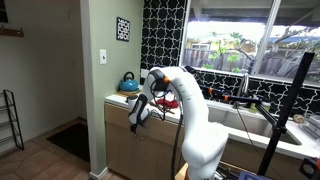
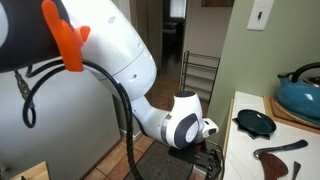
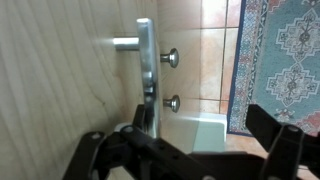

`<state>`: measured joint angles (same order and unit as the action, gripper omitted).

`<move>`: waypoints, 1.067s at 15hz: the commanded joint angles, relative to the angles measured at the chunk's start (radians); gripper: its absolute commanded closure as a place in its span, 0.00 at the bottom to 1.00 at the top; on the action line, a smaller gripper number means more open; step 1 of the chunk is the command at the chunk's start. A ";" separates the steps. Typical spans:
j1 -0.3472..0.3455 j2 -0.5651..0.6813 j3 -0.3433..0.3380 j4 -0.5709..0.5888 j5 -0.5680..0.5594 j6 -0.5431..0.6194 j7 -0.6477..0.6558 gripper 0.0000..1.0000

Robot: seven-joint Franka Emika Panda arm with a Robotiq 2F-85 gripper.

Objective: Open the top left drawer

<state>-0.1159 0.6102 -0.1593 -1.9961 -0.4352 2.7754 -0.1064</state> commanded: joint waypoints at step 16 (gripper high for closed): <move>0.033 -0.007 0.123 -0.067 0.129 -0.125 -0.041 0.00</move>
<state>-0.0985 0.5882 -0.1306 -2.0011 -0.4245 2.6861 -0.1398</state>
